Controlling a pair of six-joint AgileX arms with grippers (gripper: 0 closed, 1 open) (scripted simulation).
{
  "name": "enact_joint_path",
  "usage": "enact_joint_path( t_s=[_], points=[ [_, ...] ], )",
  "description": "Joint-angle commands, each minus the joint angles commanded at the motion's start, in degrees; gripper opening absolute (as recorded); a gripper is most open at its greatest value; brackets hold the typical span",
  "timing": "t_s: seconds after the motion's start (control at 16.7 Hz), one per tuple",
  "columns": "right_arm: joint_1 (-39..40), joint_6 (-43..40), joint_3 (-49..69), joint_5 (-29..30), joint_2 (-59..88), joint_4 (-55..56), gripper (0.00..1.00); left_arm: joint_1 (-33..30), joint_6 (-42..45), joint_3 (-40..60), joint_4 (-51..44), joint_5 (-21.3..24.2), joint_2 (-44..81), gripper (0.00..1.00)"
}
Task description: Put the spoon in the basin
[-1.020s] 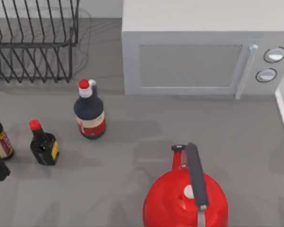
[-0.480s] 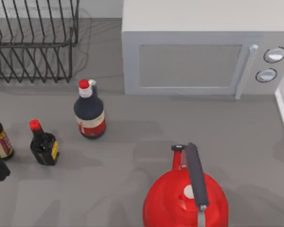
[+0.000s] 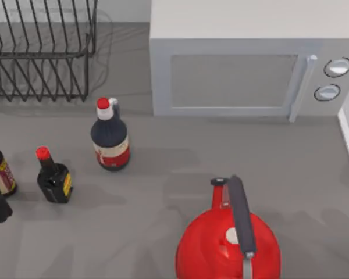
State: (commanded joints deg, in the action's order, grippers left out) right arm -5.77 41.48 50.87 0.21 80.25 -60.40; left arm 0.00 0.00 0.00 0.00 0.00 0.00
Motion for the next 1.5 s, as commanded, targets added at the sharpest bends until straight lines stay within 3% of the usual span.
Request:
enact_joint_path(
  t_s=[0.36,0.9,1.26,1.5],
  points=[
    [0.2,0.0,-0.7,0.0,0.3,1.1,1.00,0.0,0.0,0.0,0.0,0.0,0.0,1.00],
    [0.1,0.3,-13.0,0.0,11.4,24.8,1.00,0.0,0.0,0.0,0.0,0.0,0.0,1.00],
    [0.1,0.3,-14.4,0.0,12.7,27.1,1.00,0.0,0.0,0.0,0.0,0.0,0.0,1.00],
    [0.1,0.3,-14.4,0.0,12.7,27.1,0.70,0.0,0.0,0.0,0.0,0.0,0.0,1.00]
  ],
)
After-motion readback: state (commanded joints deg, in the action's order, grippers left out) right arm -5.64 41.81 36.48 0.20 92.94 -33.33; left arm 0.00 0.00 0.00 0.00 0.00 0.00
